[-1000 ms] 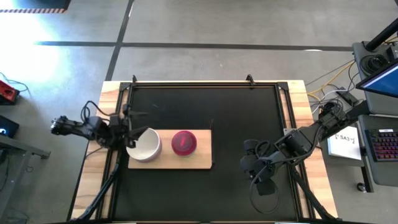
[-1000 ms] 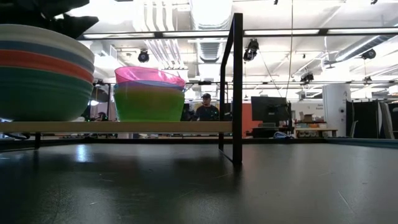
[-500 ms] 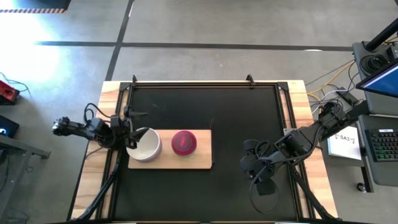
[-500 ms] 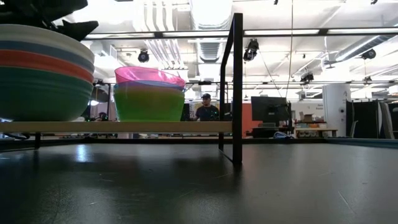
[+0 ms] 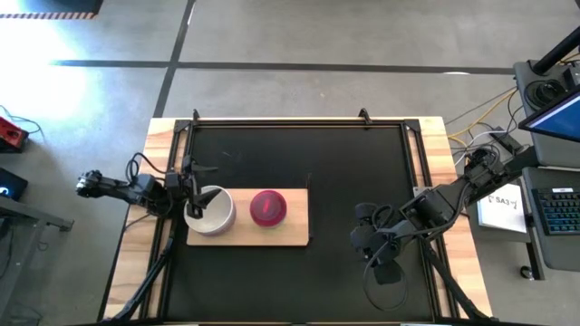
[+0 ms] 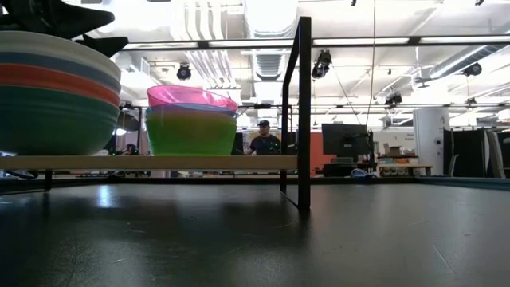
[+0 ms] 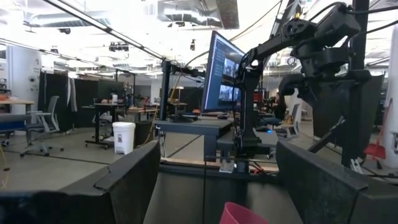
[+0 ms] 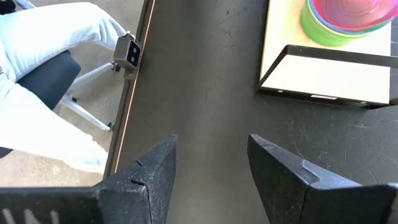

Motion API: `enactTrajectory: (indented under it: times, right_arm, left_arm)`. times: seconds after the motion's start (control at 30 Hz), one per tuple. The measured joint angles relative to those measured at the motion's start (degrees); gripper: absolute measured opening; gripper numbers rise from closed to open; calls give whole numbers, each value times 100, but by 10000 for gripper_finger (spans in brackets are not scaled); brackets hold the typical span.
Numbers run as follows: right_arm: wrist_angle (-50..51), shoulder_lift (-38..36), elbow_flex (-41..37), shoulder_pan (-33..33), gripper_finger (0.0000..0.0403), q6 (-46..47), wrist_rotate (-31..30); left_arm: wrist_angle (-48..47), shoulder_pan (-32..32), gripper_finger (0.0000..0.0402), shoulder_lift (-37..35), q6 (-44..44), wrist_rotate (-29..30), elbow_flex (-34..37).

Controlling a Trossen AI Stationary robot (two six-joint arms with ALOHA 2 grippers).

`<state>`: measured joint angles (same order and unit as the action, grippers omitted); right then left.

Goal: Place and stack bowls onto a shelf
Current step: Return to Home Position

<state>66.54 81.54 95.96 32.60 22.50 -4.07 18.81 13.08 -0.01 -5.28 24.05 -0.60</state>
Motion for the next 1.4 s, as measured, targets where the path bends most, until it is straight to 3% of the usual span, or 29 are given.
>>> enactTrajectory:
  times: [0.7, 0.93, 1.27, 1.4]
  right_arm:
    - [28, 0, 0, 0, 185, 0, -4]
    - [1112, -129, 9, 0, 185, 0, -55]
    - [1073, -107, -60, -2, 185, 2, 64]
    - [728, -302, -433, -2, 185, 3, 111]
  left_arm:
    - [1, 0, 302, 52, 2, 0, 2]
    - [2, 0, 302, 55, 2, 0, 4]
    - [-11, 0, 302, 68, 2, 0, 4]
    - [-11, 0, 302, 68, 2, 0, 4]
